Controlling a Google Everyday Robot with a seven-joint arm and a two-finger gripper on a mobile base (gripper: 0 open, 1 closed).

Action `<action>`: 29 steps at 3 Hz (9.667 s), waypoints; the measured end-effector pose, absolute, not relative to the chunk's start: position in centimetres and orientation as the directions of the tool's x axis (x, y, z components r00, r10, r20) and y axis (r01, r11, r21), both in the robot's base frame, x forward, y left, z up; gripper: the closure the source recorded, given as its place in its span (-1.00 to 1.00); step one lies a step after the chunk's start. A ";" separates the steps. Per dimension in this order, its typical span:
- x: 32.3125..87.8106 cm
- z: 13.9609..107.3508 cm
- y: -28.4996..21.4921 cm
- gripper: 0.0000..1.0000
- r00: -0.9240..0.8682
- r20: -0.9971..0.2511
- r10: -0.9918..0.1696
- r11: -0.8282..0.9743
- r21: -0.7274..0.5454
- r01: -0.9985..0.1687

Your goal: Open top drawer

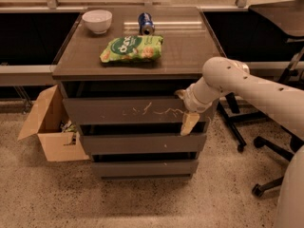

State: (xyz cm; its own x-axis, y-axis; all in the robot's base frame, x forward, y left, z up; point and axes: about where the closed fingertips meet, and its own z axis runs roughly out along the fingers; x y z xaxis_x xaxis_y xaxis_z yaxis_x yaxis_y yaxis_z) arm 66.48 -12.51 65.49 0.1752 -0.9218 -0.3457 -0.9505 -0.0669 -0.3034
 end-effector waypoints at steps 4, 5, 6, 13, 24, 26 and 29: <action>62.7 70.3 -10.5 1.00 0.201 -0.459 -0.865 -0.078 -0.272 -0.959; 62.5 70.3 -10.5 0.65 0.201 -0.459 -0.865 -0.078 -0.272 -0.959; 62.5 70.2 -10.5 0.15 0.201 -0.459 -0.865 -0.078 -0.272 -0.959; 53.6 68.2 -9.0 -0.02 0.224 -0.589 -0.777 -0.233 -0.063 -0.970; 56.2 67.4 -10.3 1.00 0.144 -0.586 -0.797 -0.150 -0.039 -0.988; 53.8 69.2 -9.5 1.00 0.132 -0.626 -0.769 -0.175 0.007 -0.985; 53.9 69.0 -9.5 0.07 0.132 -0.626 -0.769 -0.175 0.007 -0.985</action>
Offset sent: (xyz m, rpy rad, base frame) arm -0.0303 0.0137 0.0449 0.0694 -0.0244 0.0468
